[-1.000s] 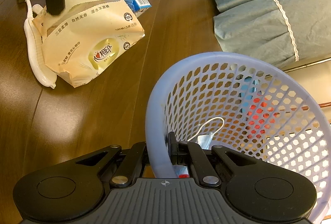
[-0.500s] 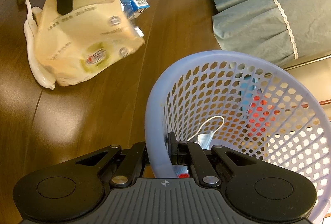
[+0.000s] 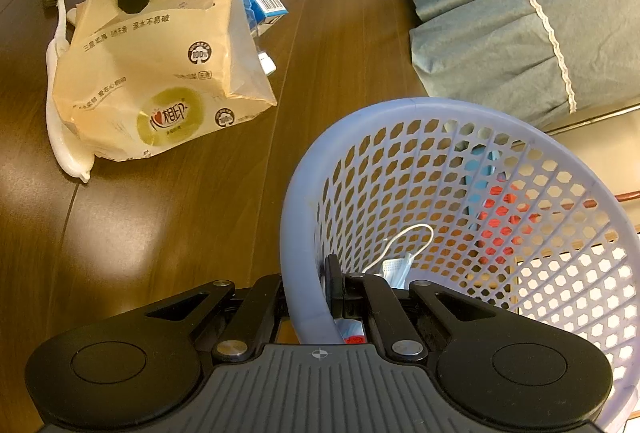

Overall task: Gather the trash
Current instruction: 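Grasp the beige paper bag by its corner with the left tool, then lift the paper bag into the wastebasket and open the left tool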

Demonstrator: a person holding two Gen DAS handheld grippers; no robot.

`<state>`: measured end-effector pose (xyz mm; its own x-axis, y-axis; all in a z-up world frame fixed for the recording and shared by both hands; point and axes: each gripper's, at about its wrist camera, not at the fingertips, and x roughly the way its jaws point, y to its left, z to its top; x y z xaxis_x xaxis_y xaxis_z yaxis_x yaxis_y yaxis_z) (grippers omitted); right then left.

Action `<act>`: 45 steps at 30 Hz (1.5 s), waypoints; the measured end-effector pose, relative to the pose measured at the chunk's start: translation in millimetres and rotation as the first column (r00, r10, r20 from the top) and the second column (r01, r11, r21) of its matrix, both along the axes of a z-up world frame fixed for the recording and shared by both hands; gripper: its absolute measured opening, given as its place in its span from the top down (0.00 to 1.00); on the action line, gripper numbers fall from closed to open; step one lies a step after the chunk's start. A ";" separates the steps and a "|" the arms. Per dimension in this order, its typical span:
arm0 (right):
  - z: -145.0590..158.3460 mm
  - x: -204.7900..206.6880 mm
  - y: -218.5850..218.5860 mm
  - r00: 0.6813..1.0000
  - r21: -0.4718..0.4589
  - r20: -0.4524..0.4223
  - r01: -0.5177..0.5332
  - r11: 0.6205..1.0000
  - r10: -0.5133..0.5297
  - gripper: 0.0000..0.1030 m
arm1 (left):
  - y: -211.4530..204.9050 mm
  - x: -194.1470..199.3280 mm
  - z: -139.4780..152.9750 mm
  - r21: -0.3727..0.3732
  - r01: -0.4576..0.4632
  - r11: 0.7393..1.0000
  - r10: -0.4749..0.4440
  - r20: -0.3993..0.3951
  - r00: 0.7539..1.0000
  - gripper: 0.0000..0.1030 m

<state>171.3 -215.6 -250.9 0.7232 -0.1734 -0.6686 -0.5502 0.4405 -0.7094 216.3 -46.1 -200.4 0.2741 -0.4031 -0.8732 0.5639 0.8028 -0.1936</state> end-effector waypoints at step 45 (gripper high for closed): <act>4.4 -1.9 -2.4 1.000 0.021 0.004 0.009 1.000 -0.009 1.00 | -74.0 47.0 95.2 -0.161 0.153 0.975 -0.116 0.219 0.969 0.73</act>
